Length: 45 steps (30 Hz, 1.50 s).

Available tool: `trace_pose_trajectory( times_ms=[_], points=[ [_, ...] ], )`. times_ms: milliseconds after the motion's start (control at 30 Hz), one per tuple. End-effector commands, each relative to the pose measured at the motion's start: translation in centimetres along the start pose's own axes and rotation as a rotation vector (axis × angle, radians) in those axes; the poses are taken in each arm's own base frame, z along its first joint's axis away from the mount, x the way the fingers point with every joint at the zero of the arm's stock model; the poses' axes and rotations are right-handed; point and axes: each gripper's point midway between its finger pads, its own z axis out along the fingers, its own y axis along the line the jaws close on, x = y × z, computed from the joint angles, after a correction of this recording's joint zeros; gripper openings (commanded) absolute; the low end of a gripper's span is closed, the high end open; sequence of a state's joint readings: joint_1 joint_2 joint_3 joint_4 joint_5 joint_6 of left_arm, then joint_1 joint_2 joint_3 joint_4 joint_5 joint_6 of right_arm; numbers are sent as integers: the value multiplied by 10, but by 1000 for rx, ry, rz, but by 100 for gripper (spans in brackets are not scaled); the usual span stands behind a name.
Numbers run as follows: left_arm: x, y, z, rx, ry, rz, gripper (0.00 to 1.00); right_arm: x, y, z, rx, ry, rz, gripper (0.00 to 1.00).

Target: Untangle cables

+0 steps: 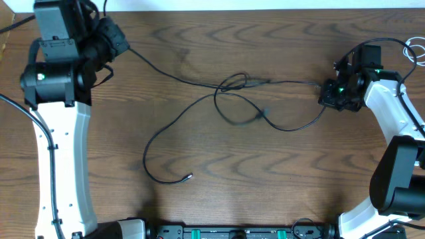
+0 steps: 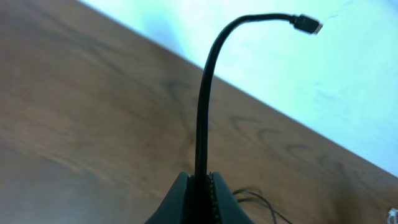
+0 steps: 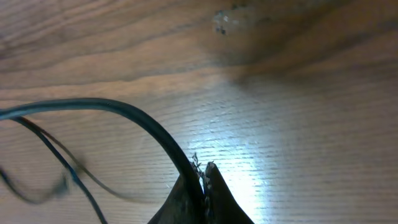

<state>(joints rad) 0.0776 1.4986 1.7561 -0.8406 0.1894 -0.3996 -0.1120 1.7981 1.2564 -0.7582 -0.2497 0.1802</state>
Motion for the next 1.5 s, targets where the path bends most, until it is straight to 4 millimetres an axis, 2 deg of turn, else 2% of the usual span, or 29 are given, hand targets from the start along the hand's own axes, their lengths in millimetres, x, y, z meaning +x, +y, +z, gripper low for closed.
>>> trace_pose_trajectory(
  times_ms=[0,67,300,433,567,667,833,1000,1100,1167,1267,1400,1467],
  points=[
    [9,5,8,0,47,34,7,4,-17,2,84,11,64,1],
    [8,8,11,-10,48,78,7,9,-30,0,150,22,104,1],
    [-10,44,6,-126,-11,40,7,19,-69,-10,284,48,194,1],
    [-13,59,3,-165,-16,19,7,18,-83,-14,273,43,260,1],
    [-21,73,0,-227,-44,34,7,14,-81,-16,139,47,283,2],
    [-21,75,0,-234,-43,35,8,9,-49,-18,-83,48,106,10],
    [-9,65,2,-213,-2,66,7,7,2,-34,-288,26,-90,42],
    [16,28,8,-88,87,169,8,-3,54,-65,-373,-45,-281,63],
    [28,11,10,-33,124,212,7,-5,93,-78,-400,-90,-399,68],
    [32,7,10,-25,135,216,7,-3,116,-76,-417,-101,-461,68],
    [32,9,9,-29,138,188,7,4,140,-61,-408,-87,-500,68],
    [26,20,7,-50,125,133,8,21,179,-35,-428,-53,-605,67],
    [24,27,6,-64,122,114,7,28,192,-19,-401,-41,-657,68]
  ],
)
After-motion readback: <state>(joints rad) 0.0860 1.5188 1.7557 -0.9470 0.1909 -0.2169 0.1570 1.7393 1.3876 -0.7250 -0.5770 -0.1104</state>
